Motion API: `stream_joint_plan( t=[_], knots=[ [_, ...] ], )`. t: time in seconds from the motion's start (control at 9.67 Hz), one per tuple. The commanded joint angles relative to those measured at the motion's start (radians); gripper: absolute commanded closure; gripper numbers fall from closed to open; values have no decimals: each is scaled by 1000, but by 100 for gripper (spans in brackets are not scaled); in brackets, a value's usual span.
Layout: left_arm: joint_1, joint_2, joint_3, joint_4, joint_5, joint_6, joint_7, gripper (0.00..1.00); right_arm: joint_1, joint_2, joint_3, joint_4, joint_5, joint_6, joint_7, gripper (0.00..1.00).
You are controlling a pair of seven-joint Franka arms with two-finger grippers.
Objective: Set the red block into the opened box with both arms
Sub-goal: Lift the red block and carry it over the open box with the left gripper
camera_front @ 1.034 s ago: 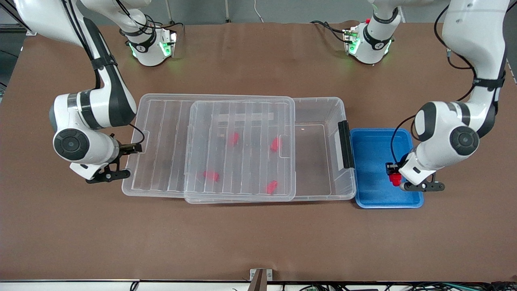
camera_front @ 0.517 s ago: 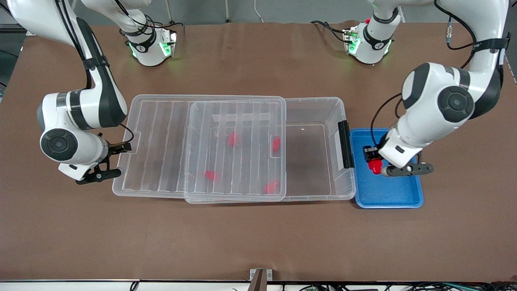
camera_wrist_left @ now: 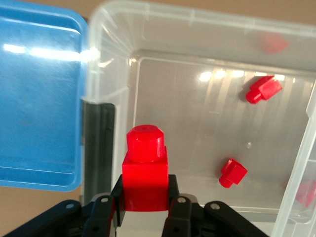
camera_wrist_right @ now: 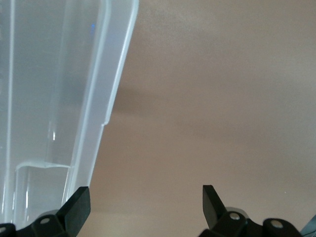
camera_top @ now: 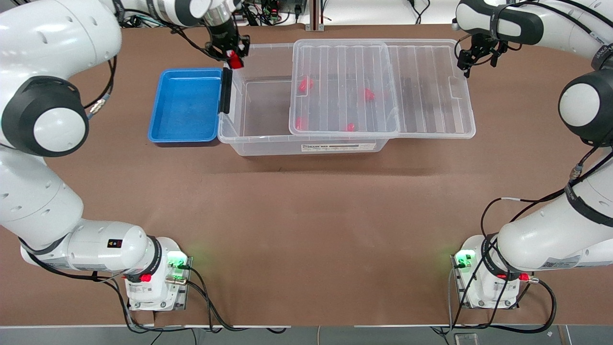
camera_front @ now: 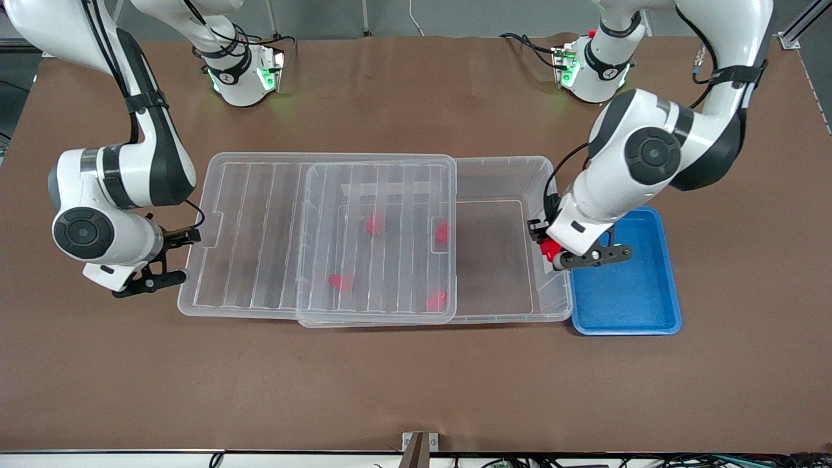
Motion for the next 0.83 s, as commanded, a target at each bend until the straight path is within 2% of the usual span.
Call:
stream_joint_plan(
  t=[0.0,0.21,0.31,0.41,0.52,0.62,0.72],
  knots=[
    [-22,71,-3,-20,15,49,-40,100,-12,-22,14,105,0,-101,-7,0],
    [-57,120,-3,-43,19,125,-80,100,-21,-33,5,236,85,-216,7,0],
    [-80,153,0,-45,20,154,-106,100,-36,-39,-6,309,101,-261,19,0],
    [-94,184,2,-52,22,180,-116,100,-59,-63,-13,334,118,-269,25,0],
    [-101,206,3,-72,31,224,-117,100,-104,-98,-23,335,173,-263,29,0],
    [-99,224,2,-106,84,278,-132,100,-153,-129,-44,335,269,-266,47,0],
    [-99,255,0,-111,127,294,-140,100,-168,-167,-70,335,305,-270,115,0]
  ],
)
